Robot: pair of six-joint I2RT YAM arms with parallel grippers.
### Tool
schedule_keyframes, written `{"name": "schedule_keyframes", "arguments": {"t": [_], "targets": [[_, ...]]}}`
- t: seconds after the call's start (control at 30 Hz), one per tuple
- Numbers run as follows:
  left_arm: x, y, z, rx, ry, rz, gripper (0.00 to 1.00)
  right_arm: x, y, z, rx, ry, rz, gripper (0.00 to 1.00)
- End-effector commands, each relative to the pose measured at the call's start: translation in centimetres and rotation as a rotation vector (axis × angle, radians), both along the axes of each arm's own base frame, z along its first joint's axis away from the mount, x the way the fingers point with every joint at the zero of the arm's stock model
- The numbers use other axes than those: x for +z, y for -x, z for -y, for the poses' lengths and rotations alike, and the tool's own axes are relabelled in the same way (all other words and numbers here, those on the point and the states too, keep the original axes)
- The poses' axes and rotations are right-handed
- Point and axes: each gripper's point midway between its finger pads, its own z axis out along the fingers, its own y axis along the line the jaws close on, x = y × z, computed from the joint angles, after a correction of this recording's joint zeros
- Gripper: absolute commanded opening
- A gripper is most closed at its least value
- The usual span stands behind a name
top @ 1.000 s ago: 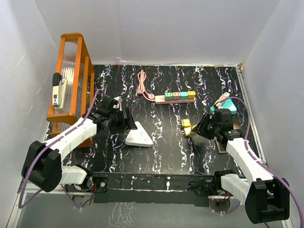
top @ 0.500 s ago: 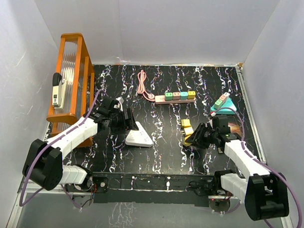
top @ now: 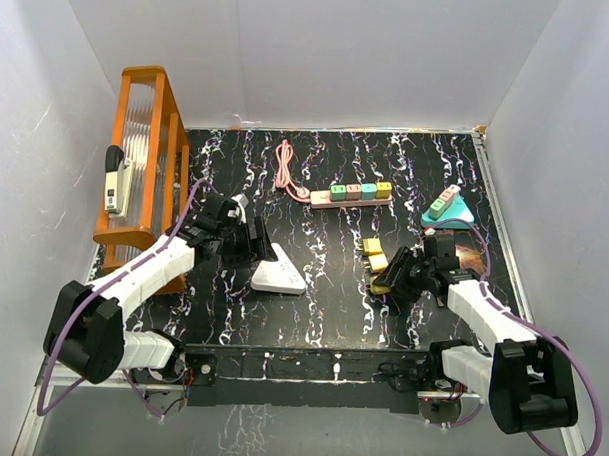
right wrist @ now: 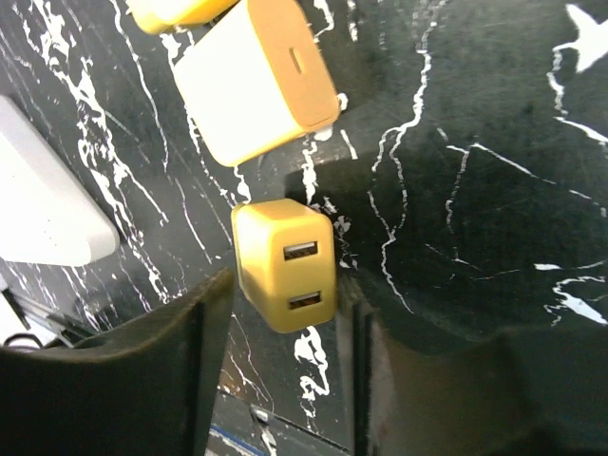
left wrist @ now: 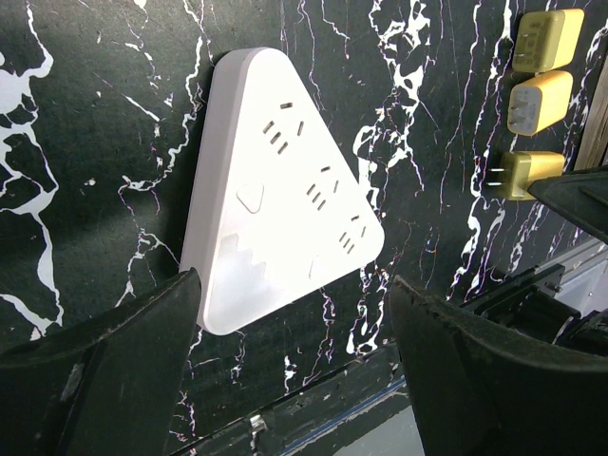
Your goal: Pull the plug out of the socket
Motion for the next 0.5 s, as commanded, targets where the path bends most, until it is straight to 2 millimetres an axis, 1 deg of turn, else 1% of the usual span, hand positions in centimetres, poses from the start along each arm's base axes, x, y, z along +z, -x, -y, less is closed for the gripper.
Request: {"name": "schedule_keyframes", "arguments": {"t": [0.0, 0.1, 0.2, 0.3, 0.43, 0.47], "targets": [[1.5, 0.3, 0.0, -0.02, 0.01, 0.031, 0.79, 1.1, -1.9, 1.3, -0.066, 0.057, 0.089, 0.54], [1.8, 0.2, 0.0, -0.023, 0.01, 0.04, 0.79, 2.1, -2.7, 1.4, -0.087, 0.05, 0.122, 0.56], [2.1, 0.2, 0.0, -0.023, 0.008, 0.043, 0.79, 3.8, -3.6, 1.5, -0.093, 0.054, 0.174, 0.62], [2.4, 0.1, 0.1, -0.027, 0.013, 0.051, 0.8, 5.7, -4.5, 1.2, -0.066, 0.049, 0.244, 0.68], [2.8, -0.4, 0.3, -0.038, 0.012, 0.061, 0.82, 7.3, -5.1, 0.9, -0.014, 0.053, 0.3, 0.75], [2.9, -0.5, 0.4, -0.04, 0.014, 0.065, 0.82, 7.4, -5.2, 0.6, 0.011, 0.047, 0.311, 0.78]]}}
